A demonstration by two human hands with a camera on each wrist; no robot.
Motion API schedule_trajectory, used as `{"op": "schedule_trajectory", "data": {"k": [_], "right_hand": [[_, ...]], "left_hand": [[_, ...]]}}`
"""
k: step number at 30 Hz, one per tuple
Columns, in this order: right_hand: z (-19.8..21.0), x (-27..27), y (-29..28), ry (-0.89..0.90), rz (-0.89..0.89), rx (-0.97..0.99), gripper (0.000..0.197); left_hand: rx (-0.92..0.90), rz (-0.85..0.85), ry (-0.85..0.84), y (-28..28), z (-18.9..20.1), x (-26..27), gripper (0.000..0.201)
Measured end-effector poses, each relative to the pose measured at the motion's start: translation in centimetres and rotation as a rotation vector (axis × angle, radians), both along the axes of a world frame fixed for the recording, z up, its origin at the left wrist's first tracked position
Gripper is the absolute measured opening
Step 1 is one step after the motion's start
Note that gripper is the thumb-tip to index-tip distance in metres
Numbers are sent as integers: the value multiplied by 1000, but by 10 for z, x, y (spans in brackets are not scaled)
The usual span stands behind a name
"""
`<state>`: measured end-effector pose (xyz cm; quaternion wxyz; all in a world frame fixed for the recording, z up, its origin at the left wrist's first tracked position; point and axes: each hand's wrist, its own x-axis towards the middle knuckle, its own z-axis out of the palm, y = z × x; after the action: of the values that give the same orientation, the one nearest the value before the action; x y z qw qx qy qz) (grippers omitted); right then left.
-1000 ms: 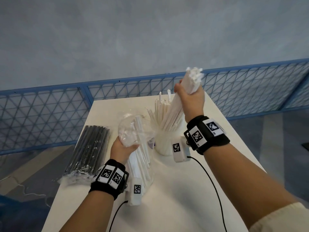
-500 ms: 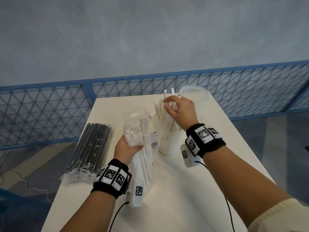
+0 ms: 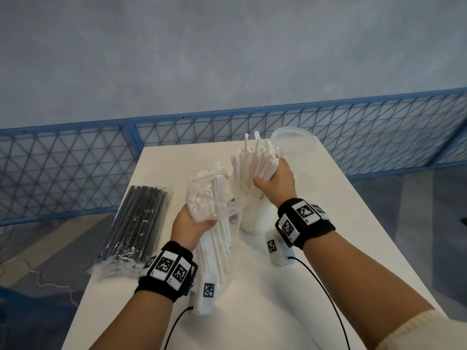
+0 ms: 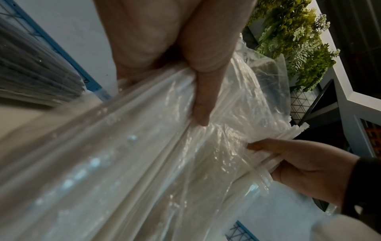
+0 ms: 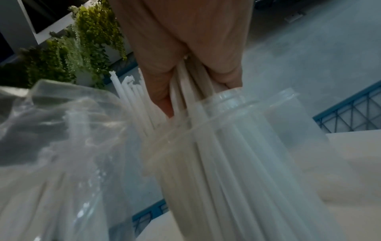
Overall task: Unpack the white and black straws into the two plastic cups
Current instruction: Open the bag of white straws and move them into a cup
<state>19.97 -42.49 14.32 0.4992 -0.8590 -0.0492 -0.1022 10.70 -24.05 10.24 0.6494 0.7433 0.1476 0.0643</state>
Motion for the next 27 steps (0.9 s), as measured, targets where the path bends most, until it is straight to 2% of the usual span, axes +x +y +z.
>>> {"op": "schedule_trajectory", "data": {"k": [5, 8, 11, 13, 15, 17, 19, 23, 25, 27], "right_hand": [[18, 7, 4, -49, -13, 24, 57], [28, 12, 2, -63, 11, 16, 61], [37, 6, 0, -129, -41, 27, 65], [44, -9, 2, -298, -94, 90, 51], [48, -27, 8, -389, -20, 119, 23], [45, -41, 16, -324, 122, 5, 8], [37, -48, 23, -239, 222, -162, 15], [31, -55, 32, -222, 219, -547, 24], [31, -61, 37, -263, 219, -632, 25], [30, -65, 41, -268, 253, -633, 24]], "left_hand": [[-2, 11, 9, 5, -5, 2, 64], [-4, 14, 14, 7, -9, 3, 51], [-17, 15, -2, 8, -11, 4, 48], [-34, 10, -17, 8, -11, 3, 48], [-48, 3, -28, 8, -10, 1, 47], [-52, -6, -30, 8, -10, 0, 49], [-57, -26, -37, 7, -9, -2, 56], [-64, -45, -66, 6, -8, -8, 71], [-75, -46, -85, 7, -6, -12, 77], [-83, -53, -109, 9, -6, -14, 78]]}}
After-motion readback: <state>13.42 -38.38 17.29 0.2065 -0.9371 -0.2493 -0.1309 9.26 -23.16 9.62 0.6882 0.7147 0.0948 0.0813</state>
